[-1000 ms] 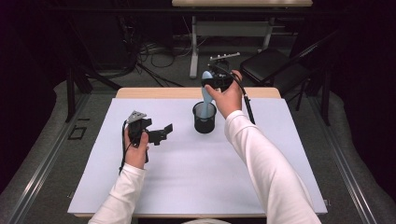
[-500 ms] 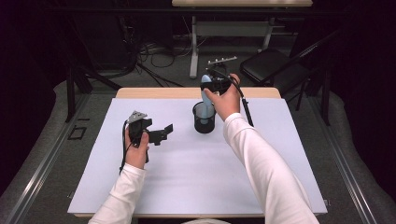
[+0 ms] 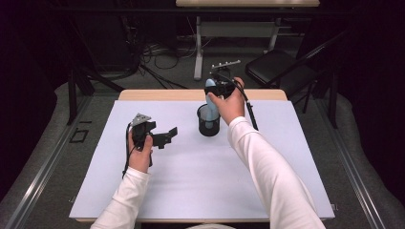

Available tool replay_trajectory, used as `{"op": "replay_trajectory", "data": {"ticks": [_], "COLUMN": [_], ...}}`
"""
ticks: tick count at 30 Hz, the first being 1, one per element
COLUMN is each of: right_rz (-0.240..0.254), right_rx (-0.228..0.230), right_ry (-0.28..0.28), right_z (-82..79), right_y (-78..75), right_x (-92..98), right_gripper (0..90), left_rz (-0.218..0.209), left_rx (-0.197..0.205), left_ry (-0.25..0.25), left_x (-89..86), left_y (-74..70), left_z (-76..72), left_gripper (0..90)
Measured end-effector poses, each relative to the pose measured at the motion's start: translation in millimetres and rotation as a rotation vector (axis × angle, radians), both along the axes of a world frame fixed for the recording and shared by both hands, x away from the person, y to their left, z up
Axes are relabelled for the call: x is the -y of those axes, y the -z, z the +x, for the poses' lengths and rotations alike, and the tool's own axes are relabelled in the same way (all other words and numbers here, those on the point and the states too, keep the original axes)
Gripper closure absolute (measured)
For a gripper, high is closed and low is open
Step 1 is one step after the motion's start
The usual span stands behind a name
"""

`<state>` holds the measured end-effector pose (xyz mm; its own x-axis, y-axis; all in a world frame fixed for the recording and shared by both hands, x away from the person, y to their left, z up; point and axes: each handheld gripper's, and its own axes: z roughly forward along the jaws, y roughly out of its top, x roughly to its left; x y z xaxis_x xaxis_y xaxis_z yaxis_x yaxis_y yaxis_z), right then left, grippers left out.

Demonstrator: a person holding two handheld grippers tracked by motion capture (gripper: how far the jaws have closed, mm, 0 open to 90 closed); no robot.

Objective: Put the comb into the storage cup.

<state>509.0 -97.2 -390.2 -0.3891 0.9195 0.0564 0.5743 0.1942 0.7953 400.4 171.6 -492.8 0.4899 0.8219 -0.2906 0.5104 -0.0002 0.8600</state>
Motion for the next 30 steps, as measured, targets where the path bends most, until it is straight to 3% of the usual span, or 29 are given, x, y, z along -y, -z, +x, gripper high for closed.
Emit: {"op": "replay_trajectory", "data": {"ticks": [30], "right_rz": [-0.024], "right_rx": [0.012], "right_ry": [-0.032], "right_z": [-3.4], "right_y": [8.0], "right_x": [-7.5], "right_gripper": [46.6], "left_rz": [0.008], "left_rx": [-0.001], "left_ry": [0.003], "left_x": [1.1], "left_y": [0.9], "left_z": [0.4], "left_gripper": [0.6]}}
